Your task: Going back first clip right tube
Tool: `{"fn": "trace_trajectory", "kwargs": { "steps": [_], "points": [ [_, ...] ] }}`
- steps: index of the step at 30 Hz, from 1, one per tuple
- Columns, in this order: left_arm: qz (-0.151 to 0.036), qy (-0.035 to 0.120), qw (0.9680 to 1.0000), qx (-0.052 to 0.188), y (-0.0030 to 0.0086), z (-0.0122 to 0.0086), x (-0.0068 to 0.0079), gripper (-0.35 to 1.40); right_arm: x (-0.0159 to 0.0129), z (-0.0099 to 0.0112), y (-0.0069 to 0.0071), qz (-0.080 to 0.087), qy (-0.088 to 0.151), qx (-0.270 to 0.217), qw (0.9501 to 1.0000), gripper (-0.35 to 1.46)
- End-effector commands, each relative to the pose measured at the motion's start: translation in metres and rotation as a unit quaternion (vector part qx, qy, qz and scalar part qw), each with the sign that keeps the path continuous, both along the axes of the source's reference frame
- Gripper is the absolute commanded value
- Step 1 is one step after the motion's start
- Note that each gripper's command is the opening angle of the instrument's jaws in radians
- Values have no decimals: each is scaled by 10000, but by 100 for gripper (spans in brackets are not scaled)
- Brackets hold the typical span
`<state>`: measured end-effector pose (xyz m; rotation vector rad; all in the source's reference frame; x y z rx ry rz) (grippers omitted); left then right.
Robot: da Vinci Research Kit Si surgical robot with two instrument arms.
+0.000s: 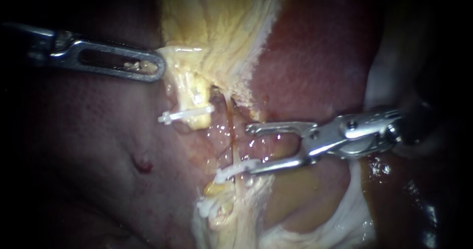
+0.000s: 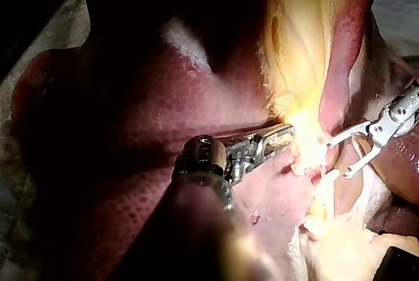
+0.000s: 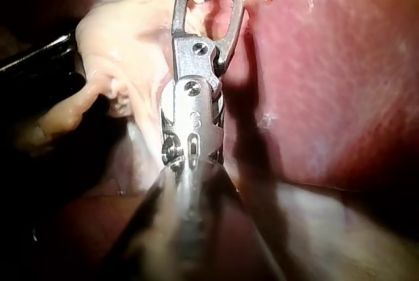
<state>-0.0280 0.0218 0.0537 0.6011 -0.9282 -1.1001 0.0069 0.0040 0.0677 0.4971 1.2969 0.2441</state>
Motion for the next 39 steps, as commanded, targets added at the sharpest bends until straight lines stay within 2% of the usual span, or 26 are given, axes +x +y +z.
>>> {"fn": "trace_trajectory", "kwargs": {
  "steps": [1, 5, 13, 16, 20, 23, 26, 30, 39],
  "points": [
    [1, -3, 10000, 0, 0, 0, -1, -35, -6, -5, 4, -1, -10, -40, 10000, 50],
    [-7, 4, 10000, -8, -1, 2, -3, -35, -25, -18, 15, -28, 19, -79, 10000, 50],
    [17, -5, 10000, -27, -12, 16, -17, -35, -28, -22, 13, -67, 44, -68, 9999, 50],
    [62, -31, 10000, -31, -18, 28, -29, -35, -29, -23, 13, -133, -18, -77, 9999, 50],
    [164, -27, 9999, -7, -24, 47, -52, -35, -30, -24, 12, -252, -185, -107, 9995, 50],
    [207, -19, 9998, 3, -23, 59, -67, -35, -30, -25, 12, -266, -176, -102, 9994, 50],
    [231, -24, 9997, 36, -21, 70, -75, -35, -30, -26, 11, -268, -174, -102, 9994, 50],
    [250, -26, 9997, 66, -20, 75, -75, -35, -30, -27, 11, -268, -174, -101, 9994, 50],
    [255, -31, 9996, 73, -21, 70, -73, -35, -29, -29, 12, -277, -167, -91, 9994, 50]
  ]
}}
